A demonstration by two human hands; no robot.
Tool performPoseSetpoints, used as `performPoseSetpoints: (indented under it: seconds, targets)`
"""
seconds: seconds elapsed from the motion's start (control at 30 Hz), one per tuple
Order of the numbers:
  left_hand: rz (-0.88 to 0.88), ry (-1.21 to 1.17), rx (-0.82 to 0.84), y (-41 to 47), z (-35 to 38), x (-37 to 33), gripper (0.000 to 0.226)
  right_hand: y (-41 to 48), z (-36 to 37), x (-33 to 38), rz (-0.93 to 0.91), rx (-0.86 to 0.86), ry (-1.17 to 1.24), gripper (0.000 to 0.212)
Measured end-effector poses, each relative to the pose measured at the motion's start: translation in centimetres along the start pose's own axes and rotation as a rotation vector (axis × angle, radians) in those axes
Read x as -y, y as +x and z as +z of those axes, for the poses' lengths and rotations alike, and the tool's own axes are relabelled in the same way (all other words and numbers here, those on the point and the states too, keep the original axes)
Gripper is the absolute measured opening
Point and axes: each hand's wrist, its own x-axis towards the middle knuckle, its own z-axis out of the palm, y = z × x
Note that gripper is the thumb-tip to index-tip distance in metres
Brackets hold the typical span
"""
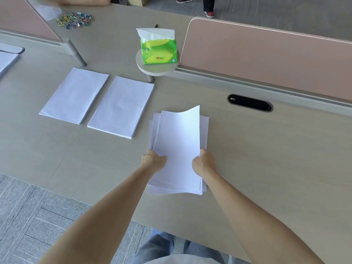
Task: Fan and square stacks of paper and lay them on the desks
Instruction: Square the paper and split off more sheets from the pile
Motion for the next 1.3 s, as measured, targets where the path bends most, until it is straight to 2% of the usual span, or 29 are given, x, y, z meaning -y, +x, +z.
performPoseSetpoints:
  seconds: [0.27,0.4,0.53,0.6,0.7,0.77,0.8,0.87,0.9,1.0,1.07,1.13,1.23,1.27,1.3]
  targets:
    - [0.016,0.002,0.006,0.1,-0.3,0.1,0.042,0.0,-0.2,0.3,0.031,-0.006,0.034,0.016]
    - [0.01,0.006,0.008,0.1,0.2,0.2,0.055,-0.6,0.5,0.7,0.013,-0.021,0.009,0.012]
    - [0.005,0.015,0.008,-0.2,0.2,0.1,0.065,-1.0,0.8,1.9,0.005,-0.042,-0.036,0.022]
    - [0.003,0.024,0.012,-0.4,0.1,0.0,0.065,-0.7,0.7,2.1,0.042,-0.022,0.059,0.028]
    - [0.013,0.018,0.016,-0.6,-0.1,0.0,0.059,0.1,0.4,1.9,0.159,-0.042,0.403,0.052]
    - [0.02,0.01,0.018,-0.5,-0.2,0.2,0.056,0.4,0.1,1.6,0.261,-0.049,0.617,0.05]
    - [0.021,-0.002,0.024,-0.5,-0.2,0.3,0.056,0.6,0.0,1.5,0.292,-0.025,0.659,0.041]
    - [0.02,-0.028,0.025,-0.5,-0.5,0.5,0.058,1.0,-0.2,1.1,0.274,0.019,0.634,0.026]
    - [0.007,-0.028,0.024,-0.4,-0.7,0.6,0.061,1.1,-0.4,0.9,0.253,0.039,0.605,0.026]
    - [-0.051,0.066,-0.02,-0.4,-1.5,0.4,0.07,1.0,-1.8,0.9,0.173,0.078,0.574,0.04]
    - [-0.048,0.104,-0.085,-0.5,-2.2,-0.2,0.076,0.6,-3.7,0.9,0.098,0.074,0.59,0.043]
    - [0.013,-0.035,-0.112,-0.6,-3.1,-1.5,0.086,-0.4,-6.2,0.8,0.01,0.041,0.639,0.038]
    - [0.211,-0.48,0.043,-1.9,-4.4,-4.9,0.105,-2.1,-10.1,-0.4,-0.154,0.029,0.766,0.037]
    - [0.291,-0.617,0.117,-2.5,-4.6,-6.2,0.1,-2.6,-11.2,-0.9,-0.206,0.025,0.8,0.036]
    - [0.383,-0.715,0.186,-3.2,-4.4,-7.5,0.082,-3.1,-12.3,-1.5,-0.249,0.015,0.821,0.036]
